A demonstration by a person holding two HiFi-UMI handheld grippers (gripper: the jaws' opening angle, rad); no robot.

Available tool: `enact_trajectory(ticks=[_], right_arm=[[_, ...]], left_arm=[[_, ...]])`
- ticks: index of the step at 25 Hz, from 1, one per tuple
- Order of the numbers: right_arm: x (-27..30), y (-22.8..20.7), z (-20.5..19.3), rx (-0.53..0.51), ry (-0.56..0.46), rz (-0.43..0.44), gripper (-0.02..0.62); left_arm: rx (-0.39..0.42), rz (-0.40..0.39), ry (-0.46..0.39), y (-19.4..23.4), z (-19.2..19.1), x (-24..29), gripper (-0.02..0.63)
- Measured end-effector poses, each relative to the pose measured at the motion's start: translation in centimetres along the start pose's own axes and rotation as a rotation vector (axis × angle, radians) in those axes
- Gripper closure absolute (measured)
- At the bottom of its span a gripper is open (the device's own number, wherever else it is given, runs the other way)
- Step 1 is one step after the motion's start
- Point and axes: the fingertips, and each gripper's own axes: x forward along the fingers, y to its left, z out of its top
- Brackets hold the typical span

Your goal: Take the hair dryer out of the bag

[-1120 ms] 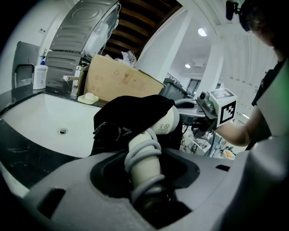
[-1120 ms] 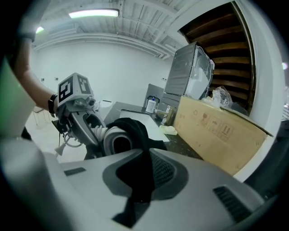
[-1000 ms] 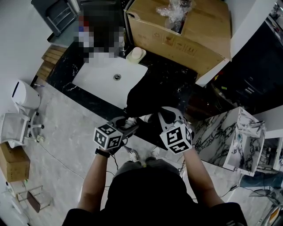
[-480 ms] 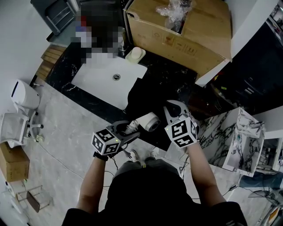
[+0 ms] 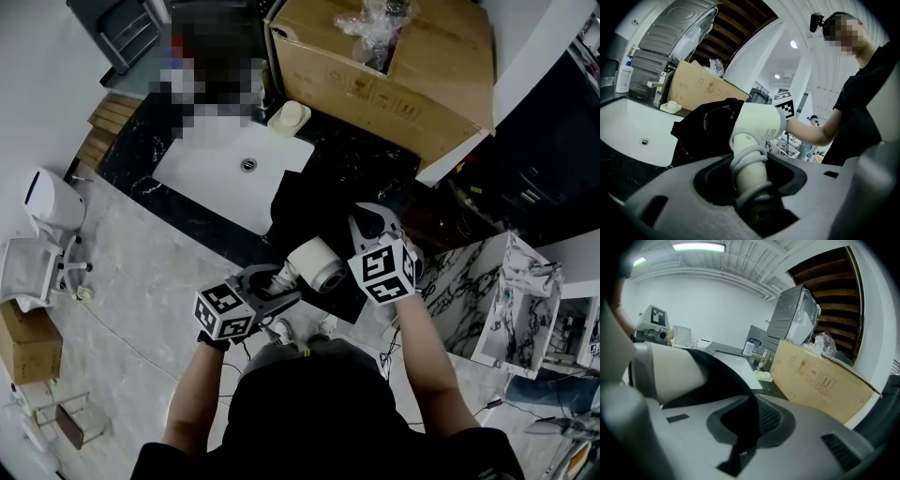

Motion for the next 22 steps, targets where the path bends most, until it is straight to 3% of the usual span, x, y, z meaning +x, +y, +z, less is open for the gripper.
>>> enact_trajectory(ticks=[13, 22], right_arm=[[0.4, -1.0, 0.6, 0.000, 0.005, -0.028, 0.565], [-1.2, 3.7, -0.5, -0.070, 0.053, 0.017, 0.565]], left_arm=[[0.008, -0.001, -0.083, -1.1, 2.3, -2.7, 0.390], [-0.019, 0.102, -0.170, 1.4, 3.7, -6.1, 0.390]])
